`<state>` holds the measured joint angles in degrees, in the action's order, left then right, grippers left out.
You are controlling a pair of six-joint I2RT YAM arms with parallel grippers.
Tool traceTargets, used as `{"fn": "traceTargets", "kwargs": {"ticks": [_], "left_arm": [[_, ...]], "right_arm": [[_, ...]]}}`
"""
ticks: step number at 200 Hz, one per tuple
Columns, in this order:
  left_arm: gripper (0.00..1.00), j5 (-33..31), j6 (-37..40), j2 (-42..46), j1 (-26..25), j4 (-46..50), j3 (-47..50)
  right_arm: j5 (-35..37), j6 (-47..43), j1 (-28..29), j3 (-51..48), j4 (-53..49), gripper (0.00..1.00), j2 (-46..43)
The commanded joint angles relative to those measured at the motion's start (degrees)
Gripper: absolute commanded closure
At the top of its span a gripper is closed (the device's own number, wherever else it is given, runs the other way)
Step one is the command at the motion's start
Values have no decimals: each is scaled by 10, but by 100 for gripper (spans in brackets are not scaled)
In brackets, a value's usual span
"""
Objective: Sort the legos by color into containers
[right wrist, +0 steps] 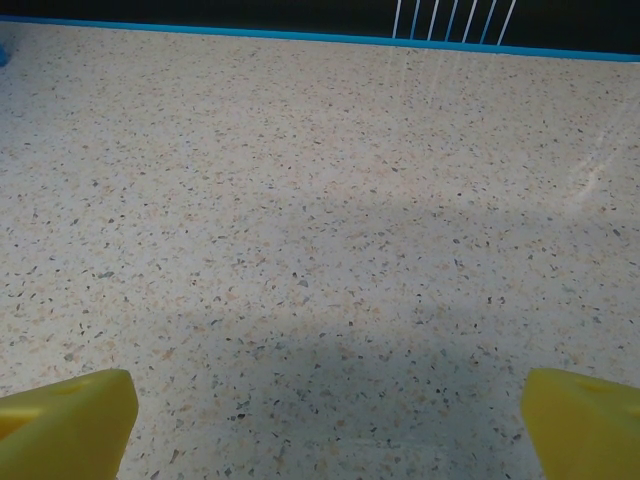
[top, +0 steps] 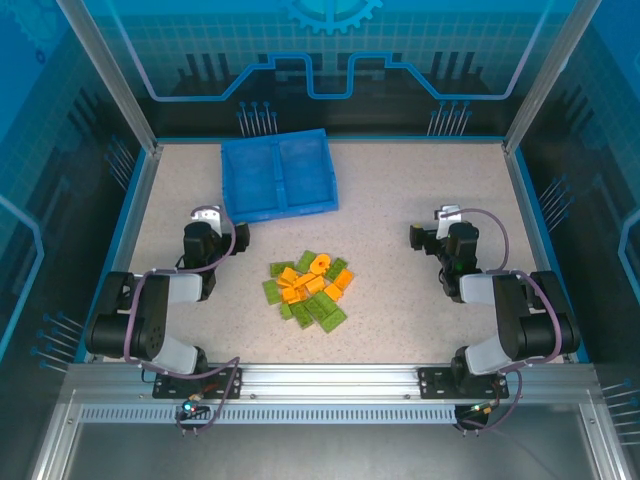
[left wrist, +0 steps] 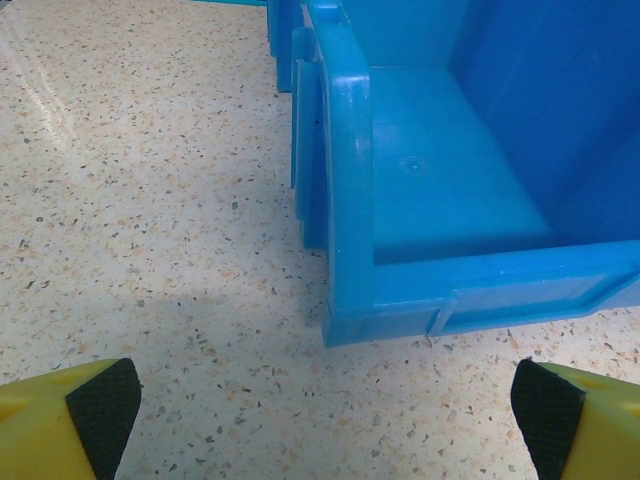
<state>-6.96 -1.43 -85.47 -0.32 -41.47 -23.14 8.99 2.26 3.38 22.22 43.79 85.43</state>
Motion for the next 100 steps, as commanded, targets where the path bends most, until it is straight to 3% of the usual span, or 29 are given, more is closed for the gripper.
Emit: {"fn": "traceTargets", "kwargs": {"ticks": [1, 13, 32, 47, 62, 78, 100], "left_arm": [[1, 12, -5, -5, 6, -15, -13], [1, 12, -5, -4, 6, -16, -13], [1, 12, -5, -4, 6, -17, -13], [1, 12, -4, -4, 6, -19, -12], [1, 9, -4, 4, 5, -21, -8], [1, -27, -1, 49, -8, 3, 1], [1, -113, -38, 157, -46, 151, -21]], "right_arm": [[12, -6, 7, 12, 16, 0, 6], [16, -5, 7, 13, 17, 0, 4], [49, 3, 12, 34, -64, 0, -46], [86, 48, 21, 70, -214, 0, -129], [94, 176, 24, 126, -405, 0, -200], [26, 250, 34, 189, -567, 0, -228], [-94, 256, 94, 244, -664, 0, -216]]}}
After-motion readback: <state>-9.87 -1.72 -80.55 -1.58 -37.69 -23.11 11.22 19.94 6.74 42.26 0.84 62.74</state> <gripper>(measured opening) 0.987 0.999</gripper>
